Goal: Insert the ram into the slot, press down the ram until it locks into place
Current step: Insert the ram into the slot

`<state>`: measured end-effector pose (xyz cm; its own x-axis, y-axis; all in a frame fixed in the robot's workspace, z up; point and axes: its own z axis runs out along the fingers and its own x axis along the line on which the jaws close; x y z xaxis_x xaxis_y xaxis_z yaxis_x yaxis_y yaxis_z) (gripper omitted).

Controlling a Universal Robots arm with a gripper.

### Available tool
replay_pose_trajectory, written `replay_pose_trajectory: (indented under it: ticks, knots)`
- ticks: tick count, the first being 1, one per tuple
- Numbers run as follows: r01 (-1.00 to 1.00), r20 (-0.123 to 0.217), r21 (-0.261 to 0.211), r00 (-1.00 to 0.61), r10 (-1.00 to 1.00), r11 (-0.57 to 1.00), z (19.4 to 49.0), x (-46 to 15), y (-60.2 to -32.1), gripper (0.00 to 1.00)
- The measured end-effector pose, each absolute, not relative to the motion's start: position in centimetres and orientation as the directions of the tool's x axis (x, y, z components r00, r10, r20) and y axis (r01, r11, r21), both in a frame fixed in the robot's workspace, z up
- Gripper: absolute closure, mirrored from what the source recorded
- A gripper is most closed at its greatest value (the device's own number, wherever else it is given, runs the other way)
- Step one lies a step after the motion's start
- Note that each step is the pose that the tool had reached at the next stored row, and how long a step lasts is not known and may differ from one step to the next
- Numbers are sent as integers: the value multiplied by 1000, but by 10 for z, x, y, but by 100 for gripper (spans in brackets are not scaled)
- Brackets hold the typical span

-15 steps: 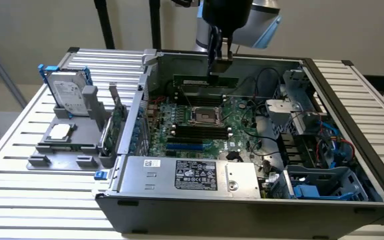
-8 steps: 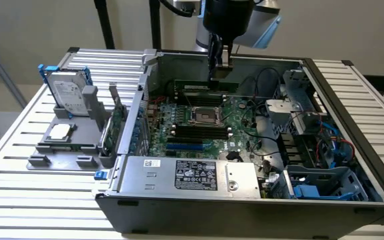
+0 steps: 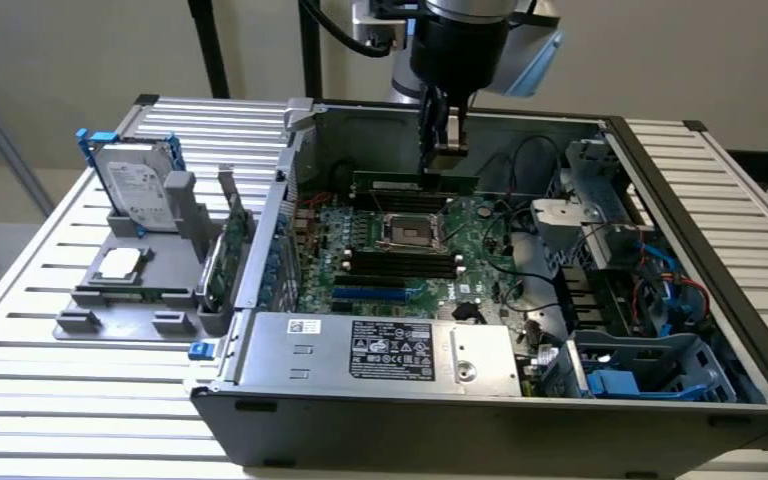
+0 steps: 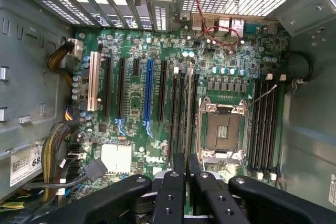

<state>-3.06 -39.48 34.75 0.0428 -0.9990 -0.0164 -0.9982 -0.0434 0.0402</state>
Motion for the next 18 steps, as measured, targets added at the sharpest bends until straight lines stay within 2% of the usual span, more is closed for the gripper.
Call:
replay_pose_trajectory:
  ticks: [18]
  knots:
    - [-998,-10,40,39,-999,-40,315,-30,-395,87]
